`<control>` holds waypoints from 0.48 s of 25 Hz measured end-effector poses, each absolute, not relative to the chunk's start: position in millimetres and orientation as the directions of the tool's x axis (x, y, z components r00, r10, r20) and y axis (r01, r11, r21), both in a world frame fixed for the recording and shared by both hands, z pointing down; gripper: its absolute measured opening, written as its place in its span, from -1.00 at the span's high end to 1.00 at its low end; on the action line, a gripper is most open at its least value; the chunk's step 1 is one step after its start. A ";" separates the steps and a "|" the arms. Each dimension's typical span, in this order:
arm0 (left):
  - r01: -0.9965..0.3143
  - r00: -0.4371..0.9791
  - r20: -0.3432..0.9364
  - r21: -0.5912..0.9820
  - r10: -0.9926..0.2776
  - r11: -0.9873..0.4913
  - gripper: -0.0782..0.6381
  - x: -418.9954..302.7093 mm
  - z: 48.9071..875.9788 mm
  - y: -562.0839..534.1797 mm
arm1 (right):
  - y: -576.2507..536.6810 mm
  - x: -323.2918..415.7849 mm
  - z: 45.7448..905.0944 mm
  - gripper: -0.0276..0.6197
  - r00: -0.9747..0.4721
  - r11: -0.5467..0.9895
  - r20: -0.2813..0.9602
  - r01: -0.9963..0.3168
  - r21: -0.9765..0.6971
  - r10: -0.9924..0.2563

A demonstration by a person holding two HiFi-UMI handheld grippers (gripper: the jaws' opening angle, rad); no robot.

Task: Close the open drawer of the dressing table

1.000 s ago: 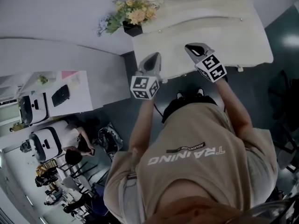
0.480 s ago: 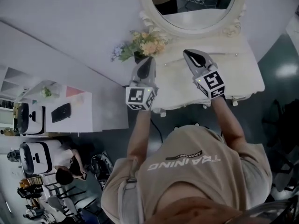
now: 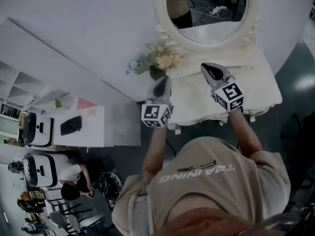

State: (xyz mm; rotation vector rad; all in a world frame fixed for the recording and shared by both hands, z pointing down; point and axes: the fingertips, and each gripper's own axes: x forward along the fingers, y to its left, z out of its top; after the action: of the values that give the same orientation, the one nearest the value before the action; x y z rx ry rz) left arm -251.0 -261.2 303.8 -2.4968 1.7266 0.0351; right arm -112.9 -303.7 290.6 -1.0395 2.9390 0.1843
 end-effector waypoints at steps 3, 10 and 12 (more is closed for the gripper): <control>-0.932 0.358 -0.100 -0.098 -0.928 -0.349 0.78 -254.9 286.8 -263.0 | -305.0 -115.1 279.5 0.90 -0.779 0.772 -0.080 -0.627 0.106 -0.621; -0.908 0.415 -0.087 -0.103 -0.906 -0.406 0.78 -241.3 286.1 -272.3 | -308.5 -115.0 272.5 0.90 -0.764 0.753 -0.092 -0.646 0.129 -0.639; -0.906 0.420 -0.096 -0.102 -0.902 -0.411 0.78 -236.5 281.2 -271.6 | -304.6 -110.7 268.2 0.90 -0.763 0.750 -0.098 -0.646 0.139 -0.639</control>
State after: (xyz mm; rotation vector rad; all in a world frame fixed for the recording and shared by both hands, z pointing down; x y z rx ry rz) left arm -236.5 -271.6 281.2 -2.5287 1.6204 0.0390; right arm -110.7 -304.6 268.2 -1.0650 2.8977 0.2553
